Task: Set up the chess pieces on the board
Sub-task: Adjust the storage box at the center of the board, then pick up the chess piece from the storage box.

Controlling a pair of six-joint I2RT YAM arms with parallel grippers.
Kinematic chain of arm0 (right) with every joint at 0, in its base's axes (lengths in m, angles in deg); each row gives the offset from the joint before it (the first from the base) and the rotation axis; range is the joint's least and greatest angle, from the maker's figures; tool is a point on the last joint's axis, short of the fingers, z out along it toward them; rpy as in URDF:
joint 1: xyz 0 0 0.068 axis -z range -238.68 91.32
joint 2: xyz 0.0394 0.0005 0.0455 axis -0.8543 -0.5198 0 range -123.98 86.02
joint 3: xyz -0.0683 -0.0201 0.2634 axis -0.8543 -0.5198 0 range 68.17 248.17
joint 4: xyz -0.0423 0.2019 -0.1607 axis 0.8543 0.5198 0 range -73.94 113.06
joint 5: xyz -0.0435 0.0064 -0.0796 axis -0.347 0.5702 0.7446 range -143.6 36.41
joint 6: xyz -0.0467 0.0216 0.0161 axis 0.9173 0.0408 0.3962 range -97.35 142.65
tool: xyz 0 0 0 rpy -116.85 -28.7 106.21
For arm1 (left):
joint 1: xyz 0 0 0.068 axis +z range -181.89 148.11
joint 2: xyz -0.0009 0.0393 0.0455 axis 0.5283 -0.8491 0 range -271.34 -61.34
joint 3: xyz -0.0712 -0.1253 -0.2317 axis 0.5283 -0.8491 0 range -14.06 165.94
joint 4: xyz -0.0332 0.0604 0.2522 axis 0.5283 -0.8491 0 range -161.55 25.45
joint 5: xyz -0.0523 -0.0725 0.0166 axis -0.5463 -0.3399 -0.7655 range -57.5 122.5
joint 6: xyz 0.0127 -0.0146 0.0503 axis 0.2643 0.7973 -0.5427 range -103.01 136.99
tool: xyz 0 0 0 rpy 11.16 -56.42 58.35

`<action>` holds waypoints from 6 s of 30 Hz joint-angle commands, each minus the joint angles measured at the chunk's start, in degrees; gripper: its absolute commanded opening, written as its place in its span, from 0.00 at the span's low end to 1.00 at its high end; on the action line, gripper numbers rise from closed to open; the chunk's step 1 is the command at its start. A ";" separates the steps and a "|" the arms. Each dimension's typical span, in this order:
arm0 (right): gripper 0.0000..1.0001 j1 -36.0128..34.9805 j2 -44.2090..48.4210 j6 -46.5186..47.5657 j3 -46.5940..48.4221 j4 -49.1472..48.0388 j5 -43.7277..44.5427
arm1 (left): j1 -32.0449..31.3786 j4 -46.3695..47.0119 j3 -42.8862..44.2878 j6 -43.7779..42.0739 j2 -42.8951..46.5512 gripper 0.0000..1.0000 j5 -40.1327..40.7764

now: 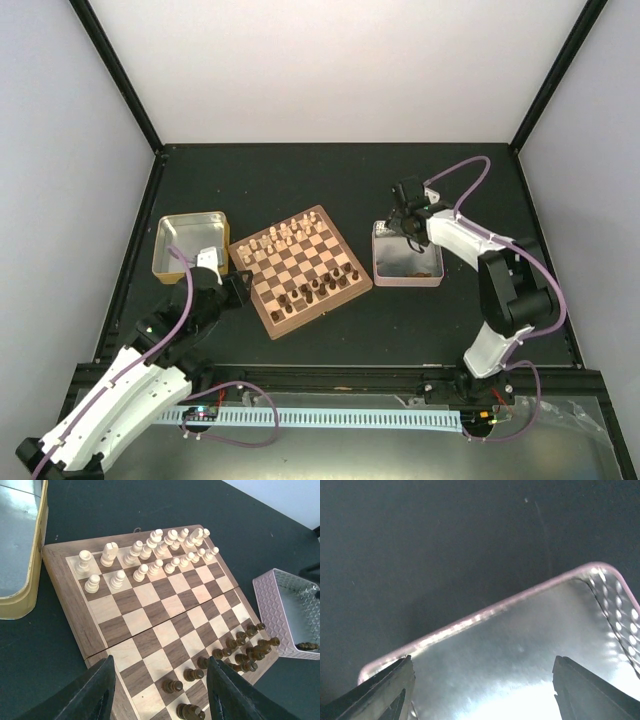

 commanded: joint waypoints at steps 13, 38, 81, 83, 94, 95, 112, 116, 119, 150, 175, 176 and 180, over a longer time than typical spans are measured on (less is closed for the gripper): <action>0.45 5.05 -10.70 -4.09 8.41 -2.58 -1.97 | 0.51 1.71 0.96 -1.13 -0.60 0.52 -1.10; 0.10 0.81 -6.48 25.18 2.43 -0.32 -25.51 | 0.63 4.22 0.41 -2.03 -1.96 0.53 -1.45; 0.21 4.30 -8.09 19.51 1.34 10.92 16.19 | 1.20 4.06 0.10 -3.18 -2.03 0.53 -1.63; 0.21 4.73 -8.41 19.99 1.42 10.44 14.59 | 1.26 4.15 0.18 -3.22 -2.29 0.53 -1.63; 0.19 6.80 -6.37 20.54 -0.91 6.22 2.41 | 1.38 4.30 0.45 -3.43 -3.15 0.53 -1.79; 0.21 6.93 -6.59 20.21 -0.80 6.21 2.51 | 1.38 4.37 0.45 -3.41 -3.22 0.53 -1.80; 0.07 8.92 -3.22 17.18 -3.76 1.68 -6.89 | 1.56 4.39 1.46 -3.79 -3.38 0.53 -2.38; 0.08 8.92 6.03 20.77 -8.38 -4.97 -13.22 | 1.56 6.13 1.67 -4.03 -4.05 0.55 -4.26; 0.08 8.92 12.33 23.42 -11.41 -9.21 -19.07 | 1.56 9.12 1.92 -5.01 -4.84 0.57 -7.89; 0.09 -16.44 29.18 37.63 -12.84 -25.29 -75.14 | 2.02 37.72 11.15 5.45 -16.45 0.66 -55.54; 0.09 -18.23 24.61 42.98 -8.73 -15.63 -72.43 | 2.65 34.01 11.44 0.43 -22.74 0.02 -58.02; 0.09 -18.19 24.61 42.78 -8.89 -15.64 -71.57 | 2.80 32.21 11.49 -1.05 -22.17 0.01 -56.33; 0.09 -18.23 24.40 40.92 -9.90 -15.83 -65.62 | 3.13 20.35 11.81 -7.14 -18.41 0.02 -42.58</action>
